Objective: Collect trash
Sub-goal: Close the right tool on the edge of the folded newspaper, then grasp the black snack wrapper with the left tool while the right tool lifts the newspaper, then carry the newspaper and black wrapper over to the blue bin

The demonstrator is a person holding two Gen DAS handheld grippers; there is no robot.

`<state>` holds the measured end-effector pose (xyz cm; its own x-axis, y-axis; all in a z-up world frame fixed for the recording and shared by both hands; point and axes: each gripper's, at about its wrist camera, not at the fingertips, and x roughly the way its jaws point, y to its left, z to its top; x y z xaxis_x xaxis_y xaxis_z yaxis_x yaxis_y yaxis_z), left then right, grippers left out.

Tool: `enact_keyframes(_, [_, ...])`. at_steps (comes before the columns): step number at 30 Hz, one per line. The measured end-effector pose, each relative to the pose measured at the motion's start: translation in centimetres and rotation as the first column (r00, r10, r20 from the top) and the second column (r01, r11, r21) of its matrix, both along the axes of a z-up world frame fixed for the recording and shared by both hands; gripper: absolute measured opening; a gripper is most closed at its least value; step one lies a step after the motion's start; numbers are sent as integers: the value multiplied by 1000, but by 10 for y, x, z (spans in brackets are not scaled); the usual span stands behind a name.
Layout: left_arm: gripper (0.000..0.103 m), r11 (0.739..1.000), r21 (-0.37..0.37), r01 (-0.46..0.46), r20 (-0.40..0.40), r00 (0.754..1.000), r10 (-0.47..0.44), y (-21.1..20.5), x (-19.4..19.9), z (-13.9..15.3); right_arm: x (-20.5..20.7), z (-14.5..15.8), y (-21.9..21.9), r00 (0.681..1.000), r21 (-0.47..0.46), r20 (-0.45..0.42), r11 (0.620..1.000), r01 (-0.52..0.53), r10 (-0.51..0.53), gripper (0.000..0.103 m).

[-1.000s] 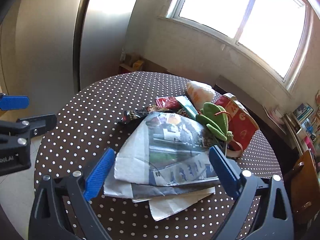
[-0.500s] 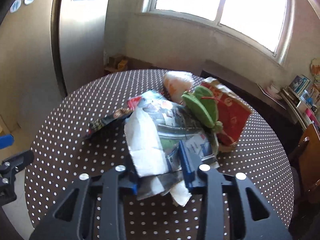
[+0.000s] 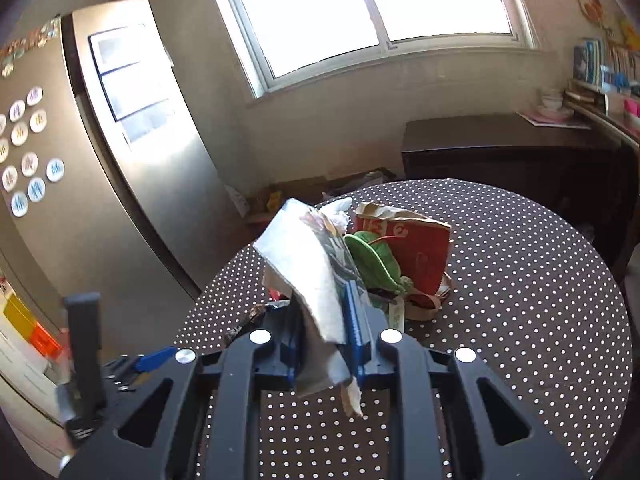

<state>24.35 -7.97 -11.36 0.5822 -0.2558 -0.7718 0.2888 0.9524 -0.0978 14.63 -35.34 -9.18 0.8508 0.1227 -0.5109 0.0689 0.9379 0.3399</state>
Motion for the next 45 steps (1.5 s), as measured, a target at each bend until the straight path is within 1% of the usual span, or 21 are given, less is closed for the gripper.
enact_keyframes(3, [81, 1000, 6, 19, 8, 1000, -19, -14, 13, -3, -5, 6, -13, 1000, 42, 18, 999, -5, 4, 20])
enact_keyframes(5, [81, 1000, 11, 7, 12, 1000, -7, -22, 21, -7, -8, 11, -17, 1000, 44, 26, 999, 12, -13, 20])
enact_keyframes(6, [75, 1000, 16, 5, 6, 1000, -5, -24, 24, -8, -10, 13, -21, 999, 41, 31, 999, 18, -19, 20])
enact_keyframes(7, [61, 1000, 12, 20, -6, 1000, -20, -28, 28, -10, -11, 15, -22, 999, 39, 37, 999, 21, -23, 20])
enact_keyframes(8, [52, 999, 3, 35, -13, 999, -35, -29, 29, -11, -12, 16, -23, 999, 39, 40, 999, 23, -24, 20])
enact_keyframes(9, [35, 999, -3, 49, -27, 998, -49, -31, 32, -14, -14, 16, -23, 998, 39, 46, 999, 28, -30, 20])
enact_keyframes(10, [32, 999, 15, 46, -27, 999, -46, -33, 33, -16, -15, 16, -22, 998, 40, 49, 999, 29, -31, 20])
enact_keyframes(11, [30, 998, 25, 55, -11, 998, -55, -35, 32, -16, -14, 17, -22, 998, 41, 50, 999, 25, -27, 20])
enact_keyframes(12, [29, 998, 26, 61, -11, 998, -61, -35, 33, -16, -17, 19, -22, 998, 42, 52, 999, 23, -25, 20])
enact_keyframes(15, [28, 998, -1, 63, -15, 998, -63, -30, 28, -12, -16, 22, -18, 998, 44, 63, 999, 6, -8, 20])
enact_keyframes(18, [28, 999, 16, 45, 14, 999, -45, -22, 16, -6, -12, 26, -11, 996, 48, 84, 998, -31, 27, 20])
enact_keyframes(19, [28, 999, 12, 38, 18, 999, -38, -19, 12, -4, -11, 28, -7, 995, 48, 91, 998, -45, 41, 20])
enact_keyframes(23, [28, 1000, -9, -13, 53, 999, 13, 5, -10, 9, -6, 36, 15, 987, 58, 119, 991, -120, 113, 20])
enact_keyframes(25, [28, 999, -13, -47, 77, 996, 47, 21, -23, 17, -3, 40, 31, 977, 59, 131, 983, -176, 167, 20])
enact_keyframes(29, [28, 993, -26, -114, 112, 987, 116, 52, -43, 28, 11, 42, 63, 959, 58, 130, 964, -261, 252, 20])
enact_keyframes(33, [28, 976, -48, -214, 119, 969, 219, 94, -56, 34, 24, 39, 98, 937, 71, 114, 938, -339, 330, 20])
enact_keyframes(36, [28, 962, -52, -269, 128, 953, 274, 116, -59, 37, 30, 38, 129, 910, 71, 114, 911, -407, 398, 20])
enact_keyframes(41, [28, 930, -72, -361, 134, 920, 368, 158, -72, 38, 42, 34, 181, 879, 78, 86, 877, -475, 469, 20])
enact_keyframes(45, [28, 910, -72, -408, 126, 902, 414, 185, -72, 33, 48, 33, 216, 858, 72, 75, 855, -513, 509, 20])
